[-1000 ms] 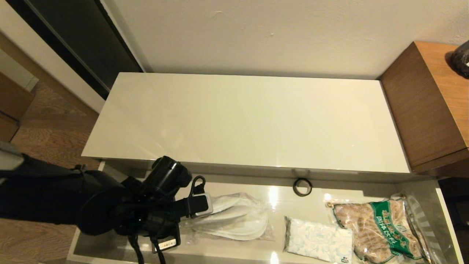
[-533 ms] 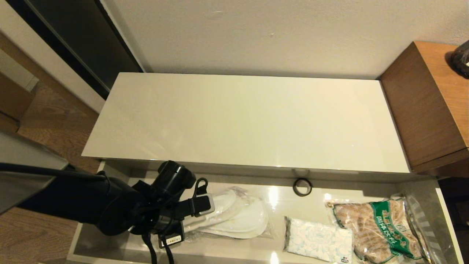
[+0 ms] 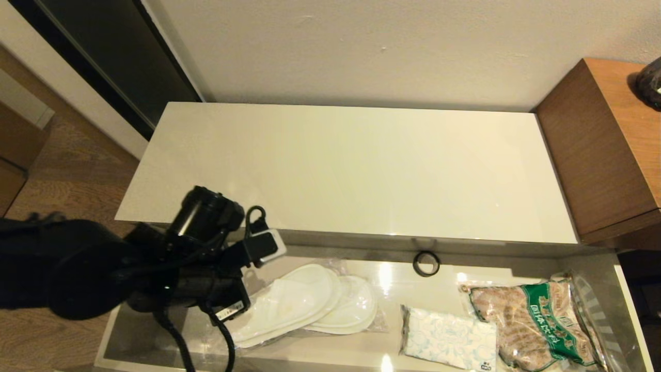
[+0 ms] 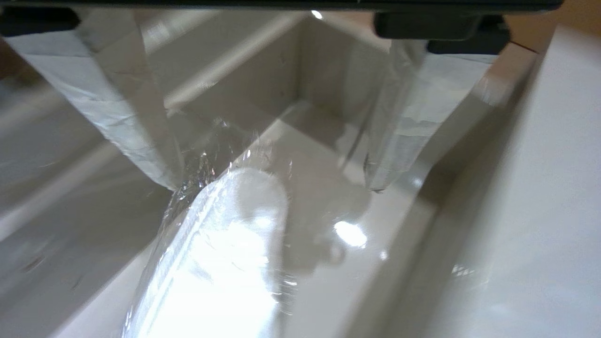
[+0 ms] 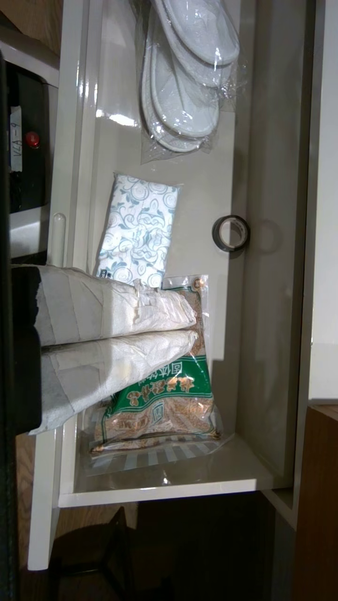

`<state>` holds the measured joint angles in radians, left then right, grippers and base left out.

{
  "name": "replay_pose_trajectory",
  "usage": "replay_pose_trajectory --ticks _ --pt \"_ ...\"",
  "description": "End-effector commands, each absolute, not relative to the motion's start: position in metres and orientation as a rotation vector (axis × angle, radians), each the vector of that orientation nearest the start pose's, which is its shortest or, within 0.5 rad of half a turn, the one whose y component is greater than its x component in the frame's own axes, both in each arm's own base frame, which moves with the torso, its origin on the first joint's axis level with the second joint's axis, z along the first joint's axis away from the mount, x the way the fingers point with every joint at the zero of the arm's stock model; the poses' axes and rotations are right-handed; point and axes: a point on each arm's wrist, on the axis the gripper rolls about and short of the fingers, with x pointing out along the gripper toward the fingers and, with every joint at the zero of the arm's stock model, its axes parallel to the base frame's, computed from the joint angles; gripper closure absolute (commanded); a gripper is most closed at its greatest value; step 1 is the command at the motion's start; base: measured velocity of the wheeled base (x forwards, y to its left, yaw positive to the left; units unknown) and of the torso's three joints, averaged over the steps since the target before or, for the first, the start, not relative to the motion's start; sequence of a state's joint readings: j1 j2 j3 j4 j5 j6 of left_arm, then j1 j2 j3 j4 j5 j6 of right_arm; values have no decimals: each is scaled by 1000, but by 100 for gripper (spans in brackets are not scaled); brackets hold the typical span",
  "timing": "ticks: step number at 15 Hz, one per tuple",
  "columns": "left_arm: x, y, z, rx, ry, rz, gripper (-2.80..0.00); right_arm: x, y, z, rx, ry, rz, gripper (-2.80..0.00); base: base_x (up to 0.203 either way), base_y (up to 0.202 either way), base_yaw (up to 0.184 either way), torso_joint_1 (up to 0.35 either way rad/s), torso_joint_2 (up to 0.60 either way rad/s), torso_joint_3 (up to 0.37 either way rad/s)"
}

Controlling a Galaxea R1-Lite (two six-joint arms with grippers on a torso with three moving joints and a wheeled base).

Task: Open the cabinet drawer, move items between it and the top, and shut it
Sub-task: Take out the tissue from the drawer

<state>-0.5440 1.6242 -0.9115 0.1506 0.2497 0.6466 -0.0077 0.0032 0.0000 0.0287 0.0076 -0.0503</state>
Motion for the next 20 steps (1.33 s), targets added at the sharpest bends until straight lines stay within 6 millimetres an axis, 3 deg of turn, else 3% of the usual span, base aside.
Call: replay_pose_trajectory --ticks 1,2,3,5,7,9,11,13,15,20 --pt "191 -108 221 842 596 -478 -280 -23 0 72 -48 34 0 0 0 0 0 0 0 0" --pt "169 -95 245 761 594 -457 -280 -23 0 72 -40 31 -4 0 0 0 0 0 0 0" --pt "145 -81 271 658 600 -429 0 -22 0 72 -37 32 -4 0 0 0 0 0 0 0" --pt "96 -52 303 387 673 -344 0 -22 0 72 -37 32 -4 0 0 0 0 0 0 0" --pt "64 -32 321 73 638 -235 0 -22 0 72 -37 32 -4 0 0 0 0 0 0 0" --pt "20 -3 334 -102 553 -100 0 -22 0 72 -41 34 -5 0 0 0 0 0 0 0" --pt "-24 15 333 -192 514 47 0 -22 0 72 -43 35 -2 0 0 0 0 0 0 0" --pt "-62 21 322 -242 496 154 0 -23 0 72 -47 32 0 0 0 0 0 0 0 0" --pt "-94 25 298 -255 527 148 0 -22 0 72 -52 35 1 0 0 0 0 0 0 0" --pt "-117 8 216 -286 700 203 0 -22 0 72 -58 35 3 0 0 0 0 0 0 0"
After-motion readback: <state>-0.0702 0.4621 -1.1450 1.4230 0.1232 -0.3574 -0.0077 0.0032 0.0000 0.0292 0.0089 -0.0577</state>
